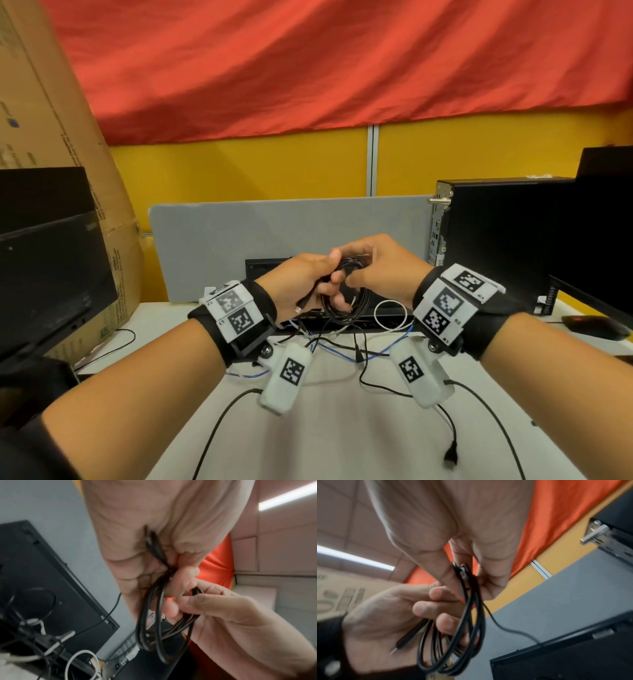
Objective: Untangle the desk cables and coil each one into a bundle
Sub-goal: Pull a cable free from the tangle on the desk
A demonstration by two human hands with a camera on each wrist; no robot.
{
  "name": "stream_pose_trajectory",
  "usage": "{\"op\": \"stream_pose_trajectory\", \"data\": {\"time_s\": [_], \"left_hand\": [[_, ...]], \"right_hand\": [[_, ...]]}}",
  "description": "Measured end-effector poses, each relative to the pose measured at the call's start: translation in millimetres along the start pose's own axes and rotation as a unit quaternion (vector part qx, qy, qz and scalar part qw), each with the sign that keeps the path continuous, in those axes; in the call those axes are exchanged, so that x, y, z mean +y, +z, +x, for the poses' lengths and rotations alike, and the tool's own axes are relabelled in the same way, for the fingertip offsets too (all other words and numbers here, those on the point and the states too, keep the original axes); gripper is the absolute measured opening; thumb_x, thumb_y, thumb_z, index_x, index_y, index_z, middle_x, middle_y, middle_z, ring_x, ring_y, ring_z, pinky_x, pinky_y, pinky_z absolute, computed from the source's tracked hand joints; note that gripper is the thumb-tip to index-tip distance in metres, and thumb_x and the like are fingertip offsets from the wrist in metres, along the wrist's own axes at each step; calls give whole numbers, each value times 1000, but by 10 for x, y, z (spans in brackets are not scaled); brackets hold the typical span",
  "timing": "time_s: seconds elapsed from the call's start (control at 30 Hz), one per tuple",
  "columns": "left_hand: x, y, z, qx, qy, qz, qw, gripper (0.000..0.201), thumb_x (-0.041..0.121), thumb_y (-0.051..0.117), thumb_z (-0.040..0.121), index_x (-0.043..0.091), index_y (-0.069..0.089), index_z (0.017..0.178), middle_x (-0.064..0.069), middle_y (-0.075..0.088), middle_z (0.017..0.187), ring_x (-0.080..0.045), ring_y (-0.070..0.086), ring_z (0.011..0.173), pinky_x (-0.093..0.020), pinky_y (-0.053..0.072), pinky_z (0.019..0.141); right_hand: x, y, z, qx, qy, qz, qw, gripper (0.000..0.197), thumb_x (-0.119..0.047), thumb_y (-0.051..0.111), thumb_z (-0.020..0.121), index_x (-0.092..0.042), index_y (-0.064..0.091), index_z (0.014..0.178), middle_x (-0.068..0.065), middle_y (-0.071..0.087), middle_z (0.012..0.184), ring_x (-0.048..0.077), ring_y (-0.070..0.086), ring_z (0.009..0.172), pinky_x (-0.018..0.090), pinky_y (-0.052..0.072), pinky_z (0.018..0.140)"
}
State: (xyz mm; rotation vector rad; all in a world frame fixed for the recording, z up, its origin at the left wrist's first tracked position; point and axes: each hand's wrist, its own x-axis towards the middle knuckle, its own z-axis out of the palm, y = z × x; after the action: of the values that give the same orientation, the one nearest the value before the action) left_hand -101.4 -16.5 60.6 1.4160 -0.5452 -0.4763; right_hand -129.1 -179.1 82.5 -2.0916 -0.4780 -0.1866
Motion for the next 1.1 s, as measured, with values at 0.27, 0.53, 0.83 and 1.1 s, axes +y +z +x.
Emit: {"op": "stream_pose_trajectory", "data": {"time_s": [0.27,0.53,0.83,1.1], "left_hand": [[-113,142,5,130,72,175,973,38,23,36,105,8,57,77,-3,42,56,-22,53,66,-24,50,72],[-212,250,36,167,109,60,978,41,29,39,104,8,49,70,0,28,51,-13,23,44,-23,29,42],[-335,105,17,176,122,92,972,40,29,39,104,7,46,71,-1,38,51,-12,25,42,-23,29,42],[-424,12,30,213,137,147,956,39,26,37,104,13,48,69,7,35,45,-10,29,41,-25,30,44]], "right_hand": [[91,137,24,104,-18,-265,958,16,-7,62,83,-18,70,75,-5,55,67,7,51,60,8,32,44],[252,172,16,189,-74,-296,933,21,-17,67,83,-22,57,65,1,52,82,19,49,75,25,32,57],[467,231,-66,193,-76,-29,978,43,-28,89,60,-24,47,66,-10,43,55,3,34,49,13,32,47],[470,305,-141,166,56,178,968,34,-32,86,69,-17,59,54,0,56,45,12,42,34,18,36,37]]}}
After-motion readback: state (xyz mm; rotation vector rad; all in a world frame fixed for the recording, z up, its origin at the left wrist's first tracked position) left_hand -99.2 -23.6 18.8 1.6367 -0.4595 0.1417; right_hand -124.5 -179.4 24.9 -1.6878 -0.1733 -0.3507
